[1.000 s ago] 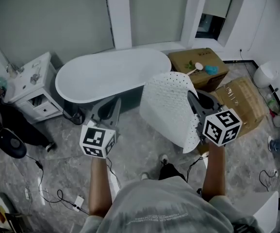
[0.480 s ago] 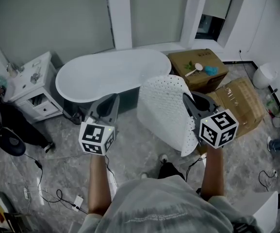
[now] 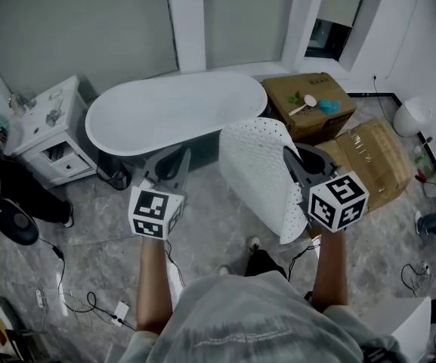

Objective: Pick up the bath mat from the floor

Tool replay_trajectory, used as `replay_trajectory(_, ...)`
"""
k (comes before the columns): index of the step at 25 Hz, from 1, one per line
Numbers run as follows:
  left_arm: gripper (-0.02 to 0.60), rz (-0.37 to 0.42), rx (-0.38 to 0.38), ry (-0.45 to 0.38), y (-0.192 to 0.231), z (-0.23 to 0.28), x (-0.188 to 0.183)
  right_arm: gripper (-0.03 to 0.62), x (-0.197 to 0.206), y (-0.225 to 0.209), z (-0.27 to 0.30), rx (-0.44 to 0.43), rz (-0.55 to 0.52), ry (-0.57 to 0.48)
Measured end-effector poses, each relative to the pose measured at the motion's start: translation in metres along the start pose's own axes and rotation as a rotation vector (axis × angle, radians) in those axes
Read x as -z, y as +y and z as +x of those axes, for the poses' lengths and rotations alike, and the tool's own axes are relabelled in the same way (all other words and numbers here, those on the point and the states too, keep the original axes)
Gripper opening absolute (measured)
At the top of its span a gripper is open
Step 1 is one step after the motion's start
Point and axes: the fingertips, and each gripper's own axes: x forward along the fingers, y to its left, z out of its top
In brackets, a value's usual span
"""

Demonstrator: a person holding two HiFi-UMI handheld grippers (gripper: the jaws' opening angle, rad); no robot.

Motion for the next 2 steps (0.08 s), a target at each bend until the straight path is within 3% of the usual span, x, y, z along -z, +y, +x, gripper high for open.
replay_trajectory(2, 0.02, 0.001, 0.008, 0.003, -0.0018, 0.002, 0.0013, 0.037, 0.0013, -0.0009, 0.0005, -0.001, 0.0, 0.001)
